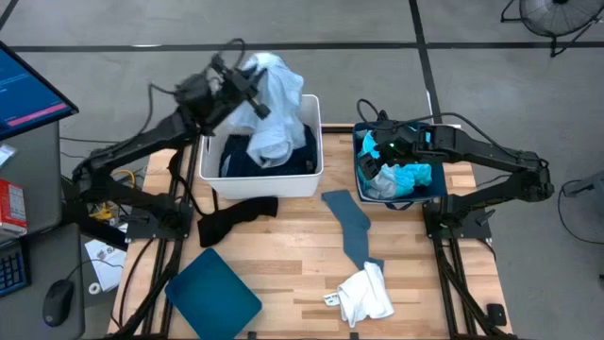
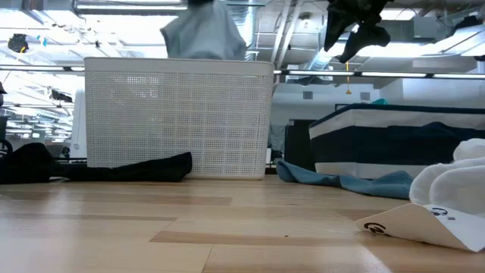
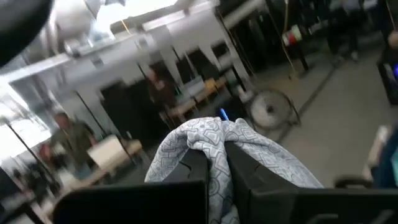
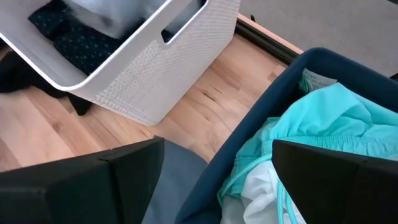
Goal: Pick & Place Cloths
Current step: Put the white patterned shirt into the white bin, then put the black sock into the blue bin
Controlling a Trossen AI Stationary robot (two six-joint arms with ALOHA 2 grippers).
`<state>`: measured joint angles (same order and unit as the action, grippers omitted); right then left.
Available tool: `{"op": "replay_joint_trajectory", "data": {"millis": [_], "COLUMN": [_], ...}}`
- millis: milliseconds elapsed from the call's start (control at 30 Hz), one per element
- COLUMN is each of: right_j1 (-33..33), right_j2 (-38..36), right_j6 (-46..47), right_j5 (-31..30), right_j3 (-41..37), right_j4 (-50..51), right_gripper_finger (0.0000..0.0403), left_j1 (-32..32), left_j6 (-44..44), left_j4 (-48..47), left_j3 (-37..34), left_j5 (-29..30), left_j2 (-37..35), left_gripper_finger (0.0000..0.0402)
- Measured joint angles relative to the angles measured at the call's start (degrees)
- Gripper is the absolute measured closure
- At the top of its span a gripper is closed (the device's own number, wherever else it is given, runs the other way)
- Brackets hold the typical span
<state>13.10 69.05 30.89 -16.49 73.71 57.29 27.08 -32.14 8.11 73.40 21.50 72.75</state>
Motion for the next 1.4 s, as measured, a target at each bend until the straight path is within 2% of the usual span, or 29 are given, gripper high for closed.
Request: {"op": "replay_joint_trajectory", "data": {"millis": [400,500,667,767,867,967,1100,1300,1400], "right_j1": [0.0,0.1,0.2,0.2,0.2,0.2,0.2,0.2,0.2], "right_j2": [-0.2,-0.2,-0.2,-0.2,-0.2,-0.2,-0.2,-0.2,-0.2], "right_j6": [-0.9,-0.9,-1.0,-1.1,-1.1,-1.1,-1.5,-1.5,-1.5], "right_j5": [0.0,0.0,0.0,0.0,0.0,0.0,0.0,0.0,0.0], "right_j3": [0.0,0.0,0.0,0.0,0.0,0.0,0.0,0.0,0.0], "right_j4": [0.9,0.9,0.9,0.9,0.8,0.8,0.9,0.9,0.9], "right_gripper_finger": [0.0112,0.0112,0.0112,0.0112,0.0112,0.0112,0.0112,0.0112,0.0112], "left_j1": [-0.6,-0.6,-0.6,-0.6,-1.1,-2.2,-3.3,-4.6,-7.6], "left_j6": [17.6,24.3,36.9,38.4,33.7,27.1,22.1,20.7,20.9], "left_j4": [-0.2,-0.4,-0.5,-1.0,-1.3,-0.6,-0.7,-0.7,-1.0], "left_j3": [-20.7,-25.2,-29.3,-30.5,-30.7,-30.8,-30.8,-30.8,-30.7], "left_j5": [-1.4,-4.3,-12.4,-13.5,-15.4,-16.2,-16.4,-16.3,-16.0], "left_j2": [-2.0,-2.8,-3.1,-3.1,-3.2,-5.0,-9.3,-17.4,-22.0], "left_gripper_finger": [0.04,0.04,0.04,0.04,0.0389,0.0357,0.0287,0.0151,0.0099]}}
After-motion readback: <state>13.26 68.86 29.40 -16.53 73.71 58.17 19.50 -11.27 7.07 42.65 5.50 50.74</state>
